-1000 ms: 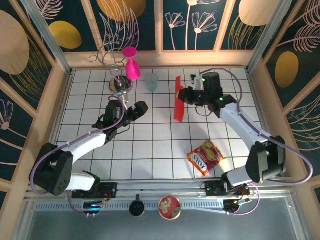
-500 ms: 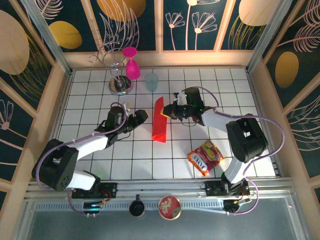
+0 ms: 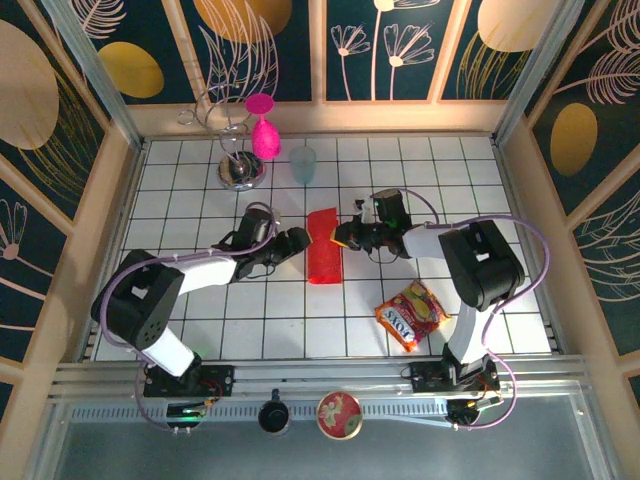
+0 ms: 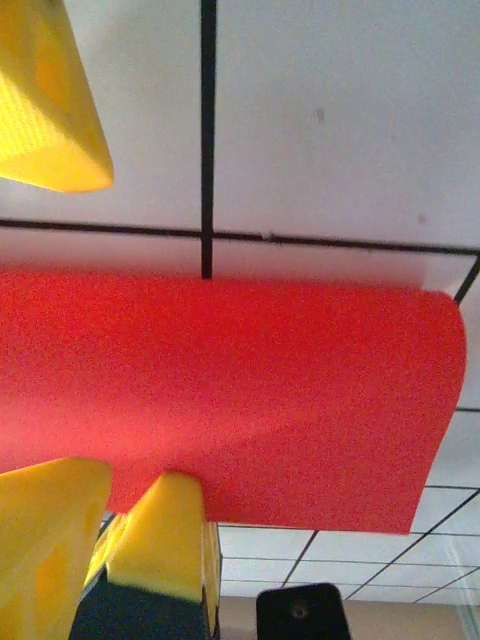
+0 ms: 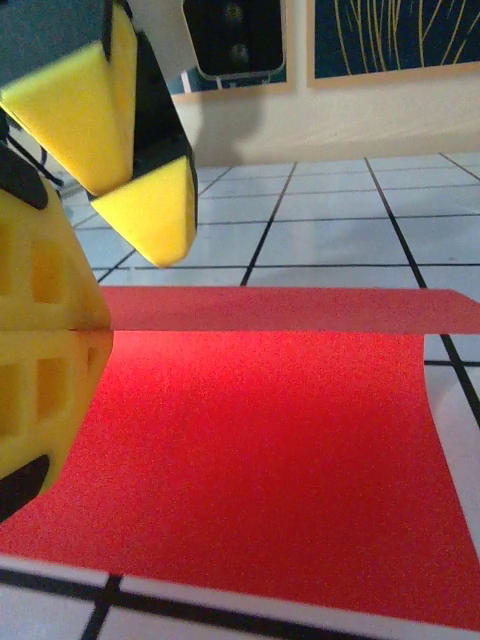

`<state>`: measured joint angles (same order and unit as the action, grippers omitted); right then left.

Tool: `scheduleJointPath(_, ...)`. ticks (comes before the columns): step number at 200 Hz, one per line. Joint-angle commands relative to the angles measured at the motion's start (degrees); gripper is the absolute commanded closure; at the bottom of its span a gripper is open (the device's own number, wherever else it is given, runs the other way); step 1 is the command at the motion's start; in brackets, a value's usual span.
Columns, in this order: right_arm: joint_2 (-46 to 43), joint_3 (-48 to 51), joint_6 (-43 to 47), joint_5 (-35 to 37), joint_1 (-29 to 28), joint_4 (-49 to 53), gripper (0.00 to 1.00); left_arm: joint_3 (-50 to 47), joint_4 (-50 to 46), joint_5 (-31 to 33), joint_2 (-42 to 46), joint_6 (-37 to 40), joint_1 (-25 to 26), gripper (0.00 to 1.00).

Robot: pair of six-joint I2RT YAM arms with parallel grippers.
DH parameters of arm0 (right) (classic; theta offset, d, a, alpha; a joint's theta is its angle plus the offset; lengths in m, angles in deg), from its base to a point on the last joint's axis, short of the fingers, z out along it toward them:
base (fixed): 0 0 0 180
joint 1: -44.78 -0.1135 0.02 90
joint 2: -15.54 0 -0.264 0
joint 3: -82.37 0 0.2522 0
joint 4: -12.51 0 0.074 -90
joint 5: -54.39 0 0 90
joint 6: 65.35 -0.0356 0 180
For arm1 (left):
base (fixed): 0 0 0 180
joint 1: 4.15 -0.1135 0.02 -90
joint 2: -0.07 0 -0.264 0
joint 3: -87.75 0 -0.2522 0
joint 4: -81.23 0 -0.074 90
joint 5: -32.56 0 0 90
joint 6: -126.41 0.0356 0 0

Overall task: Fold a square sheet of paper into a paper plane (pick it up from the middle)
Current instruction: First fold in half a square sheet of paper at the center of the table.

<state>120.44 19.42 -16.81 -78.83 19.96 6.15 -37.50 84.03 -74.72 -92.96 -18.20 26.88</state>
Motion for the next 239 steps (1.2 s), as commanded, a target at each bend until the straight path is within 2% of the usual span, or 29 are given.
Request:
scheduleJointPath(1,1.17,-0.11,3.85,1.21,0.59,0.66,1.00,2.48,-4.04,1.81,-2.33,1.12,1.24,0.32)
scheduleJointPath(53,2.96,-1.24,5.68,0.64,1.02,2.26,1.00,6.17,-3.85,1.48,-7.58,-0.07,2.90,0.39)
scheduleJointPath(130,3.30,-1.77,5.94,-0.46,1.83,3.32,0.99,10.37,-6.88,1.69,-12.81,0.47,3.60,0.58)
scheduleJointPath(147,2.87,-2.02,6.02,-0.16,1.81,4.31,0.94,10.94,-8.51,2.57,-13.99,0.72,3.68,0.63)
scheduleJointPath(190,-3.64,-1.26,6.69,6.91,3.27,8.84,0.68,10.77,-13.01,7.32,-16.29,2.35,3.96,0.71)
scheduleJointPath(239,-11.03,2.51,7.96,14.05,4.60,9.77,0.67,9.19,-12.75,9.57,-19.29,1.65,4.20,0.75)
